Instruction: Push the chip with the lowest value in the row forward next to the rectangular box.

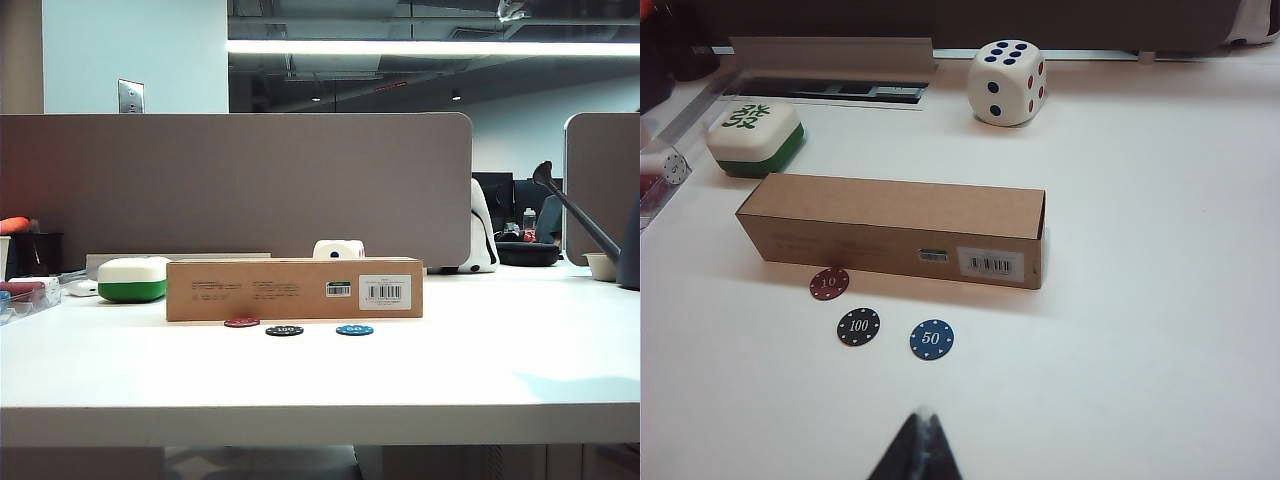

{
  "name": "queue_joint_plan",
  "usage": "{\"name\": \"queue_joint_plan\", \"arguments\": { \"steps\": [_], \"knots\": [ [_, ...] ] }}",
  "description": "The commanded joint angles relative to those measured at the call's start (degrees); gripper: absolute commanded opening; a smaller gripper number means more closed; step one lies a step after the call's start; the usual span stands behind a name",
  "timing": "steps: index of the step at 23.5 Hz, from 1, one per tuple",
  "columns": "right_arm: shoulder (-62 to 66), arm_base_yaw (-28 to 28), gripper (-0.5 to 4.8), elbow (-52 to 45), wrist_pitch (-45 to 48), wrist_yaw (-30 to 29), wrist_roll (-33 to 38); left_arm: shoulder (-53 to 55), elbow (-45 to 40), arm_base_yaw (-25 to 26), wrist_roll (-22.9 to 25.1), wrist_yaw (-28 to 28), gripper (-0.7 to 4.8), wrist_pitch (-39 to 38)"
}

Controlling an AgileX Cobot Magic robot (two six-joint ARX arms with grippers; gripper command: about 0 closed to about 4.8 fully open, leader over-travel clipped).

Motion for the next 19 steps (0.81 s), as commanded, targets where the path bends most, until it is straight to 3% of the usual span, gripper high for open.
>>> {"name": "queue_joint_plan", "arguments": {
  "steps": [1, 19],
  "knots": [
    [0.0, 0.0, -0.05, 0.1, 0.5, 0.3, 0.1, 0.0, 0.0, 0.0, 0.2, 0.2, -0.05, 0.5],
    [-0.7, -0.1, -0.05, 0.1, -1.5, 0.7, -1.3, 0.0, 0.0, 0.0, 0.2, 0.2, -0.05, 0.5]
  ]
}}
